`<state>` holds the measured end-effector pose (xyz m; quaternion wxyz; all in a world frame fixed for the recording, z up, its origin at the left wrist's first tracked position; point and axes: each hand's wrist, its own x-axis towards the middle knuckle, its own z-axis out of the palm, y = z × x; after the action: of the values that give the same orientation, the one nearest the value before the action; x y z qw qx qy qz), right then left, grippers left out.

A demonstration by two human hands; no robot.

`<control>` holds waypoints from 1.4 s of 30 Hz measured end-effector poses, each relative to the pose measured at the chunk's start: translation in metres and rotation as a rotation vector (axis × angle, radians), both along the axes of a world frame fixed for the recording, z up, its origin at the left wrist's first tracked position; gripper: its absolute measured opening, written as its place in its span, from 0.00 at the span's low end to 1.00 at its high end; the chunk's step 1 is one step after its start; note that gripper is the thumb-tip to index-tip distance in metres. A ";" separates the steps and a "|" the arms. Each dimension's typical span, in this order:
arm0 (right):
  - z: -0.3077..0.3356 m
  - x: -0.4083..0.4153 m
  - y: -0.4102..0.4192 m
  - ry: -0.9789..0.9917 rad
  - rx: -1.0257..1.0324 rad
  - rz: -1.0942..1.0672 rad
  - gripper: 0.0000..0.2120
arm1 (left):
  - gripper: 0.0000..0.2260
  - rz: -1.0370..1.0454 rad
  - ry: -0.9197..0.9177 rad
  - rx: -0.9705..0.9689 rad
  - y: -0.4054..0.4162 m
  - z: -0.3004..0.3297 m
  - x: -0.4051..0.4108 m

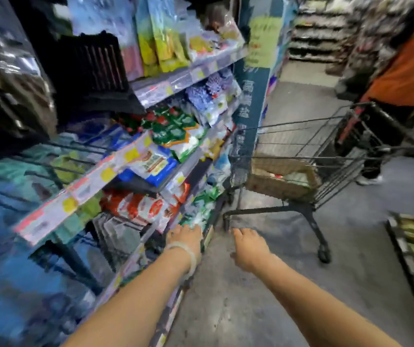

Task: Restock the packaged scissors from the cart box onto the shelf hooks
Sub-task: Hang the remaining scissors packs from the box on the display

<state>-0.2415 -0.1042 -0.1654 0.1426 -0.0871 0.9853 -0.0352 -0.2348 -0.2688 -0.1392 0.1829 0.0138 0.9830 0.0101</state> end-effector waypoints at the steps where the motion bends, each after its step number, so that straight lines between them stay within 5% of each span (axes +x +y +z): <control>1: -0.001 -0.013 0.011 -0.003 0.000 -0.032 0.26 | 0.23 -0.027 0.011 0.010 0.011 -0.002 -0.017; 16: 0.045 -0.313 0.098 0.097 -0.058 -0.332 0.23 | 0.26 -0.263 0.071 0.111 0.117 0.029 -0.364; 25: 0.029 -0.431 0.154 0.080 -0.101 -0.439 0.22 | 0.25 -0.358 -0.007 0.035 0.181 0.017 -0.483; 32: -0.010 -0.540 0.230 0.017 -0.136 -0.470 0.23 | 0.26 -0.359 -0.067 0.030 0.240 -0.025 -0.578; 42: -0.124 -0.685 0.338 -0.271 -0.150 -0.388 0.26 | 0.27 -0.182 -0.396 -0.027 0.350 -0.128 -0.730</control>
<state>-0.9268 0.2337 -0.2897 0.2570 0.0991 0.9502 -0.1462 -0.9648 0.0811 -0.2674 0.3729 0.0980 0.9225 -0.0170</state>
